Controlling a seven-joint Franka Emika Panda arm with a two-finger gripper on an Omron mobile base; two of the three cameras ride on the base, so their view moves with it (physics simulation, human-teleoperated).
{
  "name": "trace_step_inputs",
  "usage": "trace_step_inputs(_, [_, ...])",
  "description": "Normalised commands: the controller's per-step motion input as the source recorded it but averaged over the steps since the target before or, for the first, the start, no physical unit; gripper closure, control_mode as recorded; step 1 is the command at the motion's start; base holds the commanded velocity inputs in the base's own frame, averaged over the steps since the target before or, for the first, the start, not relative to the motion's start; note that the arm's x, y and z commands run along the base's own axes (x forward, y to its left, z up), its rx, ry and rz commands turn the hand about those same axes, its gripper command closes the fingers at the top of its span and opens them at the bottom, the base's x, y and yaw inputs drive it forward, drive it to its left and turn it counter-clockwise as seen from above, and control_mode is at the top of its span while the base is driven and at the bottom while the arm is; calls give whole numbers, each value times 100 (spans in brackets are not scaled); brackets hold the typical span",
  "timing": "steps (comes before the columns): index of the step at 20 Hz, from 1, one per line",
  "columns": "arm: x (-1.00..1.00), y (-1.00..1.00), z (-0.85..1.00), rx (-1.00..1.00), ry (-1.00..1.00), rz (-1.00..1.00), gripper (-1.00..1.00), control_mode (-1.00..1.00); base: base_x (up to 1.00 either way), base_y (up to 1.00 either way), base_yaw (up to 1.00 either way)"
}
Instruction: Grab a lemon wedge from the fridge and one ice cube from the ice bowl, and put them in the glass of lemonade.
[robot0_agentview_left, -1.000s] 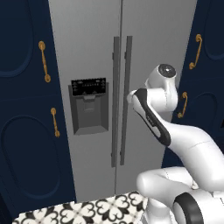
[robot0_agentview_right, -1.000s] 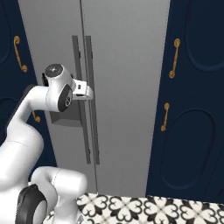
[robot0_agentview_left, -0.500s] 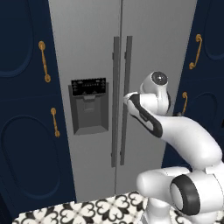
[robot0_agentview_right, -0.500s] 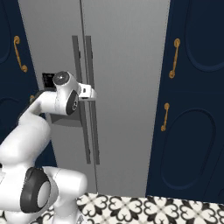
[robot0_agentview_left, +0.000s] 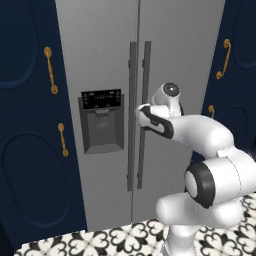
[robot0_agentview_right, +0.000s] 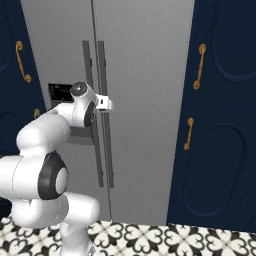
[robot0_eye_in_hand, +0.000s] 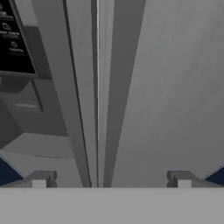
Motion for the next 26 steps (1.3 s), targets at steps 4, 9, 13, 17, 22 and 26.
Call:
trace_step_inputs(4, [55, 0, -33, 0, 0, 0, -100, -100, 0, 0, 0])
trace_step_inputs(9, [43, -4, 0, 0, 5, 0, -100, -100, 0, 0, 0])
trace_step_inputs(13, [32, 0, -10, 0, 1, 0, -100, -100, 0, 0, 0])
trace_step_inputs(17, [34, 0, -25, 0, 1, 0, -100, -100, 0, 0, 0])
trace_step_inputs(22, [37, 0, -35, 0, 0, 0, -100, -100, 0, 0, 0])
trace_step_inputs(26, [46, 0, -11, 0, 0, 0, -100, -100, 0, 0, 0])
